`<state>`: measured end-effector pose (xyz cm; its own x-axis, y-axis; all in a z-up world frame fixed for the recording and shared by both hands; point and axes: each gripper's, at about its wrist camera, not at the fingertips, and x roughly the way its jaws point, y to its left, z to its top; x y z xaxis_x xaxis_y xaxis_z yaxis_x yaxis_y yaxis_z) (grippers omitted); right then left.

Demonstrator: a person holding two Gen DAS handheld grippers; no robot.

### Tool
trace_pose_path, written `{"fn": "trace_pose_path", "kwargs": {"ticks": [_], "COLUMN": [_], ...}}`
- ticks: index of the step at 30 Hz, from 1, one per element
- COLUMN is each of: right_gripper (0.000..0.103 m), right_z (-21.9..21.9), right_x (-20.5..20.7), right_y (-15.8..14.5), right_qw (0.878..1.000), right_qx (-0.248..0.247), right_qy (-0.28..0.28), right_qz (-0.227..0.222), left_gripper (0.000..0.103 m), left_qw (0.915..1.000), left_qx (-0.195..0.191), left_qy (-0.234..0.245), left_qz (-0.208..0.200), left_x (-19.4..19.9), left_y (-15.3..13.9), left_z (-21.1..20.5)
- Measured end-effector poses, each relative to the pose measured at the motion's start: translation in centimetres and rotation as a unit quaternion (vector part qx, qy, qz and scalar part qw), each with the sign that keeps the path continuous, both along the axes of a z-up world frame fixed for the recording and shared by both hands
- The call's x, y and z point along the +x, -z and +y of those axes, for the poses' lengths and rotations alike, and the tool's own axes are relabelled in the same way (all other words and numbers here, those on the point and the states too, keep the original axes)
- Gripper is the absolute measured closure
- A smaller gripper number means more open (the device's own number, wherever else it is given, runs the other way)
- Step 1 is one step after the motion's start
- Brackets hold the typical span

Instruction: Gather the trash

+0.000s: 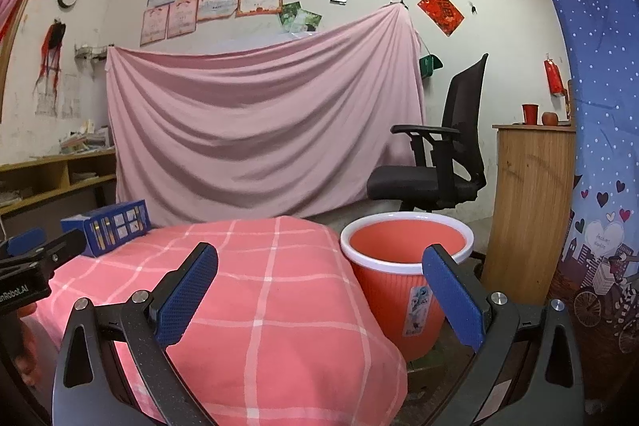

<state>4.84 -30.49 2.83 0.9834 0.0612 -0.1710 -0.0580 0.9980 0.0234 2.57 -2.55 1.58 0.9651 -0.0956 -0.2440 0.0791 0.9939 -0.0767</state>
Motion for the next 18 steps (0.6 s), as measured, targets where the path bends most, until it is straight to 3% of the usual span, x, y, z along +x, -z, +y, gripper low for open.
{"fn": "trace_pose_path", "kwargs": {"ticks": [18], "right_gripper": [0.0], "right_z": [0.09], "right_x": [0.22], "right_y": [0.21], "right_qw": [1.0], "right_qx": [-0.004], "right_qy": [-0.003], "right_qz": [0.005], "left_gripper": [0.002], "left_qw": [1.0], "left_qx": [0.005], "left_qy": [0.002], "left_qz": [0.005], "left_x": [0.37], "left_y": [0.59], "left_z": [-0.2]}}
